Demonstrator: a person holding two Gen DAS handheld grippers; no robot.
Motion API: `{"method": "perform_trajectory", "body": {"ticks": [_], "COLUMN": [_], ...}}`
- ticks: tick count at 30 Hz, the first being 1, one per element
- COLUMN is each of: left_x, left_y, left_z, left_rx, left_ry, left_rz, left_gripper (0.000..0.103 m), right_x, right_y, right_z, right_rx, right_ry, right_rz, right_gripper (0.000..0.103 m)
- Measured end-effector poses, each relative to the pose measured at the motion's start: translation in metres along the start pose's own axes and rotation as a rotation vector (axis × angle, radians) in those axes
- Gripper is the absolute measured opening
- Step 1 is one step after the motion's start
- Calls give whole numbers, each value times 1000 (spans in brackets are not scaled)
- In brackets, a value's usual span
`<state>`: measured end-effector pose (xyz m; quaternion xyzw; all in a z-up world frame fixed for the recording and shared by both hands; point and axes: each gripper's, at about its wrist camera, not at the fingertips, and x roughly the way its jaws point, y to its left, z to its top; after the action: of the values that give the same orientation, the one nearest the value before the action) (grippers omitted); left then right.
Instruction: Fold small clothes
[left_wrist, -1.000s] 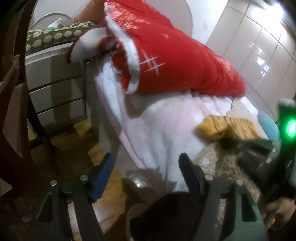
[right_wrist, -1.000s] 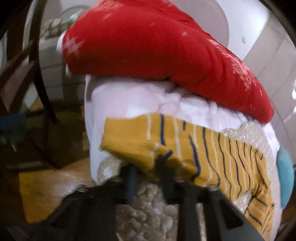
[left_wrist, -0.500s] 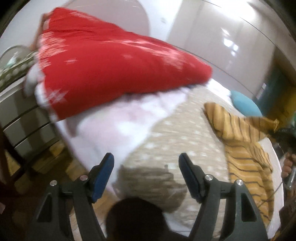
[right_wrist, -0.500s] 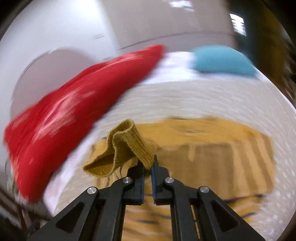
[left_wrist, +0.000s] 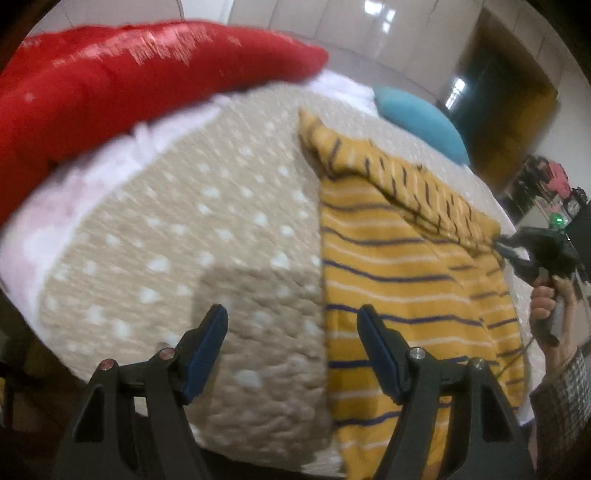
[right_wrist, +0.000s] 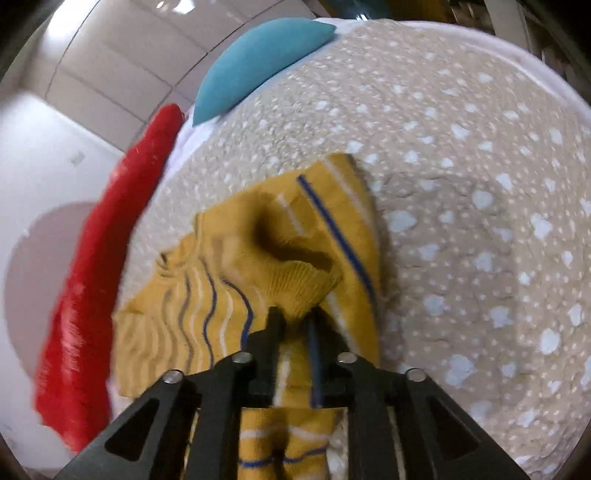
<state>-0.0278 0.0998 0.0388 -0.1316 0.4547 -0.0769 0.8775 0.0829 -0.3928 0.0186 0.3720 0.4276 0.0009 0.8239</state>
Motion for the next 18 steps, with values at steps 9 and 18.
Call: {"method": "perform_trajectory", "body": {"ticks": [9,18], "left_x": [18,12], "left_y": [-20,-40], "left_z": [-12,-34], "left_rx": [41,77], "left_ry": [16,66], "left_rz": [1,-180], "left_gripper": [86,53], "right_x": [-76,-82], "right_y": [-29,-30], "right_z": [-5,-136], "right_rx": [-84,-325], "right_ry": [-25,185], "right_rz": [27,68], "right_gripper": [41,43]}}
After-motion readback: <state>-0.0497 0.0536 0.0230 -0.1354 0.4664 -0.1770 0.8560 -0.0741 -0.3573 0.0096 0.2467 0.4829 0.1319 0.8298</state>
